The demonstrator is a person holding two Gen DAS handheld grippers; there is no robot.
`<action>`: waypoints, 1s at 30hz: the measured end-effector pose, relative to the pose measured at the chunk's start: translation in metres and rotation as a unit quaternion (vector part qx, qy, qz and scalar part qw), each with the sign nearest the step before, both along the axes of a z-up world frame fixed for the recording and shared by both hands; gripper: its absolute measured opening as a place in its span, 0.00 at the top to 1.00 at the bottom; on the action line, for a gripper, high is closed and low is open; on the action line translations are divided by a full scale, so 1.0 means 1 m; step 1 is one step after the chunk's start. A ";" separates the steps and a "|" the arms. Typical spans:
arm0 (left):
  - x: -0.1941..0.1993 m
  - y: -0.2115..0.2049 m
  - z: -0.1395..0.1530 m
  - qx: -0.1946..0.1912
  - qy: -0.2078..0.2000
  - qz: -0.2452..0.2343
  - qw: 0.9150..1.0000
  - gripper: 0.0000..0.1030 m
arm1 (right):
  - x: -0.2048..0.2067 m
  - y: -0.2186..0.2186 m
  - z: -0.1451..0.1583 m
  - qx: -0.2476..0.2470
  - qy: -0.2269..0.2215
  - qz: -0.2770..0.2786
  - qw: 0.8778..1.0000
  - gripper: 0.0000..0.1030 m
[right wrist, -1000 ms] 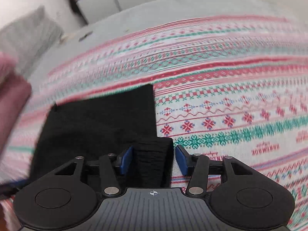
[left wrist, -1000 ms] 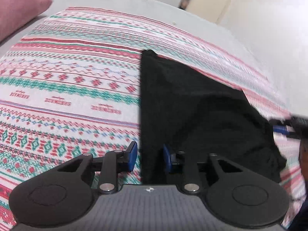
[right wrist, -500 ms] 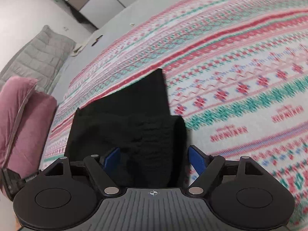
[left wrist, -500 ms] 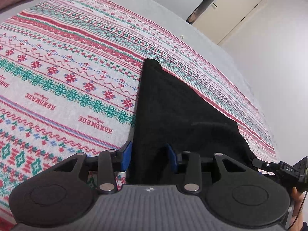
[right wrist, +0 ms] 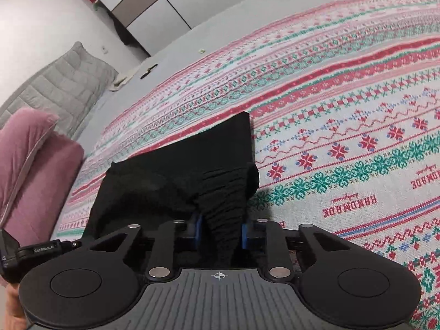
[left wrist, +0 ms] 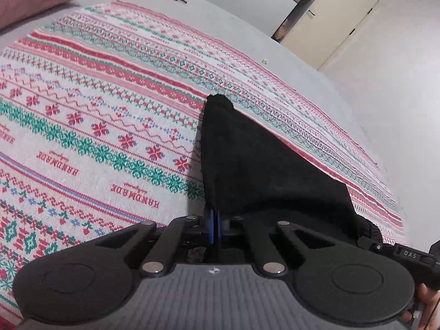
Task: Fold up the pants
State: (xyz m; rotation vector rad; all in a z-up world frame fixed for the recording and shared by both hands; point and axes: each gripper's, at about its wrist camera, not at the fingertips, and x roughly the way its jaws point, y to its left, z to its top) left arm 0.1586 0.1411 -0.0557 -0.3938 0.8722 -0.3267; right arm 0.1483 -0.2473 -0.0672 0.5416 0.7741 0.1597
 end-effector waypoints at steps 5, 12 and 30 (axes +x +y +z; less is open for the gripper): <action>0.001 -0.005 0.021 -0.005 -0.045 -0.007 0.999 0.70 | -0.001 0.003 0.006 -0.007 -0.010 -0.005 1.000 0.83; 0.014 -0.047 0.037 -0.013 -0.077 -0.036 0.996 0.70 | 0.001 -0.007 0.033 -0.055 -0.054 -0.030 0.997 0.84; 0.071 -0.140 -0.006 0.034 -0.029 -0.050 0.998 0.70 | 0.046 -0.097 0.022 -0.127 0.000 -0.066 0.990 0.81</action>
